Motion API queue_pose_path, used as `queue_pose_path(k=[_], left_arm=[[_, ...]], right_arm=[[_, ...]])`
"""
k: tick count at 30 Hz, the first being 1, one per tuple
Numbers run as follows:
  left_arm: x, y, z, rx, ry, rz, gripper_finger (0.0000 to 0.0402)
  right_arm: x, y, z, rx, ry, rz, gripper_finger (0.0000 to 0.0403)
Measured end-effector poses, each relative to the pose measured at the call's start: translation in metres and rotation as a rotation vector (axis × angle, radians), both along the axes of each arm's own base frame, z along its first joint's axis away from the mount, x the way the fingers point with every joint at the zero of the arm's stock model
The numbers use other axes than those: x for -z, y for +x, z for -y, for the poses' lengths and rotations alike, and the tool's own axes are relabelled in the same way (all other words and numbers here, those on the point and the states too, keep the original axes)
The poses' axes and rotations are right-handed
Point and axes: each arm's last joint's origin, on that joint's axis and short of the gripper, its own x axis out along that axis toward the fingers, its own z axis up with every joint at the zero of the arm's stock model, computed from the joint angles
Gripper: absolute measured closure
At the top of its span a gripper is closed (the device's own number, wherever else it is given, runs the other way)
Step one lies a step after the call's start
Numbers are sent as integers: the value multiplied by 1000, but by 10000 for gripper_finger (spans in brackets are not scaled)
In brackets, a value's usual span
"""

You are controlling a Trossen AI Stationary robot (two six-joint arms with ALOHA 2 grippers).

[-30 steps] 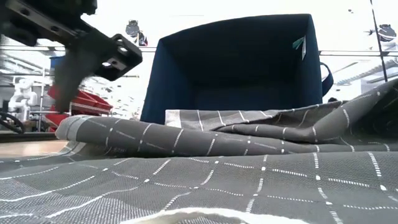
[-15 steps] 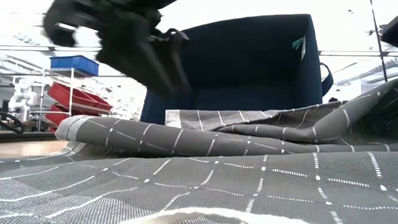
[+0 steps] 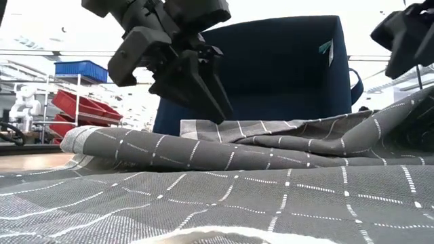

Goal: Fold towel
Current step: Fold the gray towel

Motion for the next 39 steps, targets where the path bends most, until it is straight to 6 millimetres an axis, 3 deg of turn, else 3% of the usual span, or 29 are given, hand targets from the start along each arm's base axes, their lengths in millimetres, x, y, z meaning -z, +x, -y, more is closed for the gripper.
queue_pose_path(k=[10, 18, 32, 39], left_arm=[[-2, 3, 0, -10, -3, 37, 209], [-2, 2, 0, -12, 3, 34, 209], [-5, 5, 0, -20, -4, 79, 209], [-7, 7, 1, -19, -13, 104, 209]], right_arm=[[32, 21, 21, -10, -224, -160, 227], [35, 26, 28, 4, -299, -161, 248], [36, 36, 43, 8, -325, -183, 326], [29, 45, 39, -6, -273, -120, 397]])
